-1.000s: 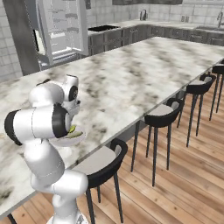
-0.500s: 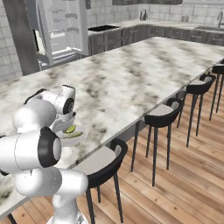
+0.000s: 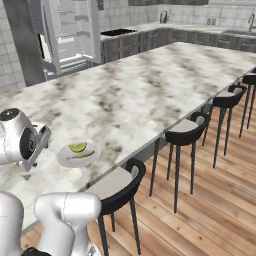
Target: Take the lemon wedge from the fridge and place it on the plate with fish on the dining counter.
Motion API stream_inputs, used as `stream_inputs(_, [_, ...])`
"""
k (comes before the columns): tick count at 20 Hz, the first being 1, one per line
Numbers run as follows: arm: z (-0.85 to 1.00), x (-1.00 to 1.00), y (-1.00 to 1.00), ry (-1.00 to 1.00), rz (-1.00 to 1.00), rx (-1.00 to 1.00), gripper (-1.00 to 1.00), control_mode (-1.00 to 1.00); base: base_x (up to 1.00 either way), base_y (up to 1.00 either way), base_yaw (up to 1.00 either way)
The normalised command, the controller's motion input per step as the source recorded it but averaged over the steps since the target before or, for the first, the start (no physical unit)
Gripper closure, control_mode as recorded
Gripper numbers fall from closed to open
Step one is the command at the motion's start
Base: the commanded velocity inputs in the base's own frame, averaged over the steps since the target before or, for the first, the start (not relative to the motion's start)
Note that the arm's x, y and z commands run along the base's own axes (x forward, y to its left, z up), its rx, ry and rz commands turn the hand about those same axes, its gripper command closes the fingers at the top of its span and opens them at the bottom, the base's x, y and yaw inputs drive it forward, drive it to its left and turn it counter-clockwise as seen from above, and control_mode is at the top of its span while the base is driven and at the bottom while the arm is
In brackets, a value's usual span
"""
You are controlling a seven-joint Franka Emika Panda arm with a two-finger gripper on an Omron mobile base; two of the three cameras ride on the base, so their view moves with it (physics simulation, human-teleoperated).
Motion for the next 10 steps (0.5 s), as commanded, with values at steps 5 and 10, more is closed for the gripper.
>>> stream_inputs(5, [0.90, -0.90, 0.38, -0.83, 0.09, -0.11, -1.00, -1.00, 0.00, 0.00, 0.00])
stream_inputs(10, [0.73, -1.00, 0.19, -0.83, 0.00, -0.07, -1.00, -1.00, 0.00, 0.00, 0.00])
